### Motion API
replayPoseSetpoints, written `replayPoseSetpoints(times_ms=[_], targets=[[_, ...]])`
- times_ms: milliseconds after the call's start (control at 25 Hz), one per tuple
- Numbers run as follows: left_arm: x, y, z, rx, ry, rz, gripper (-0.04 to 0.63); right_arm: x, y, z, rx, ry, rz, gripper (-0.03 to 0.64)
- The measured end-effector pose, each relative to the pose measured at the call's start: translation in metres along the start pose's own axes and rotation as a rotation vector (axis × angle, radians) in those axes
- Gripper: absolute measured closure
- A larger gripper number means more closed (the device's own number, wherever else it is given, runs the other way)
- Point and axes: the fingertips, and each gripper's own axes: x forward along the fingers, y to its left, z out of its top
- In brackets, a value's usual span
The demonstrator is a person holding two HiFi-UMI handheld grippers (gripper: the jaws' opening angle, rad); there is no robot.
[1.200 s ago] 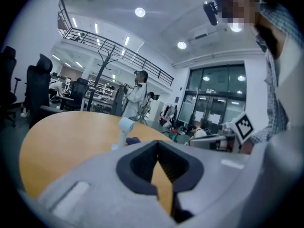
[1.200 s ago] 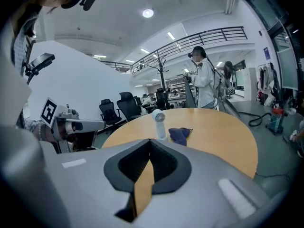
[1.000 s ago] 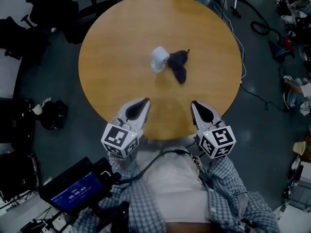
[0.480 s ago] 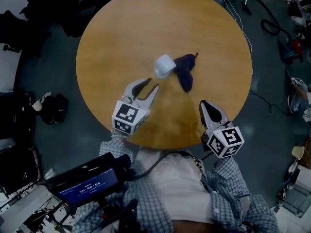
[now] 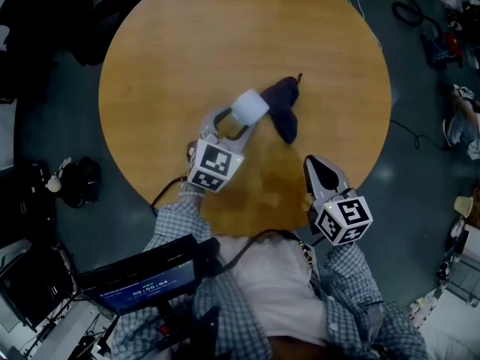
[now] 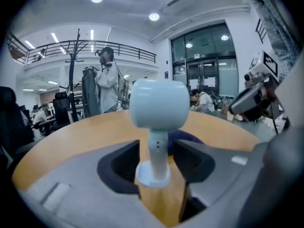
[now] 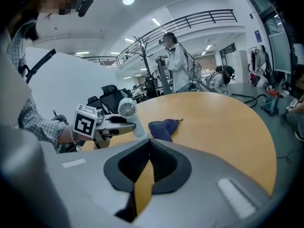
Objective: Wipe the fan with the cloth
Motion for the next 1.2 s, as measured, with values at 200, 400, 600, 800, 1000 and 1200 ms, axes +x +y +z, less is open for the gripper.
replayPoseSetpoints(times_ms=[200,400,600,800,1000,1200], targets=[[0.021,-0.005,0.012,0.008,-0.031,-0.033,0.404,0.004,-0.005,-0.010,-0.014,0.035,-0.016,0.614],[0.025,-0.011,0.016,0.026,-0.048,-0.047,0.458,0.022,-0.006,-0.016,-0.149,0.096,-0.017,0.614],[0.026,-0.013,0.017,0.007,-0.051,-0.030,0.459,0.065,-0.021,0.006,-0.317,0.128,-0.024,0.540],[0.024,-0.018,0.021,0.023,-0.041,-0.029,0.459,0.123,-0.031,0.019,-0.410,0.197,-0.001,0.413],[0.014,-0.019,0.022,0.014,-0.038,-0.013,0.459,0.158,-0.046,-0.005,-0.415,0.300,-0.023,0.439],[0.002,-0.011,0.019,-0.004,-0.034,0.027,0.459,0.167,-0.041,-0.009,-0.407,0.318,-0.006,0.512]])
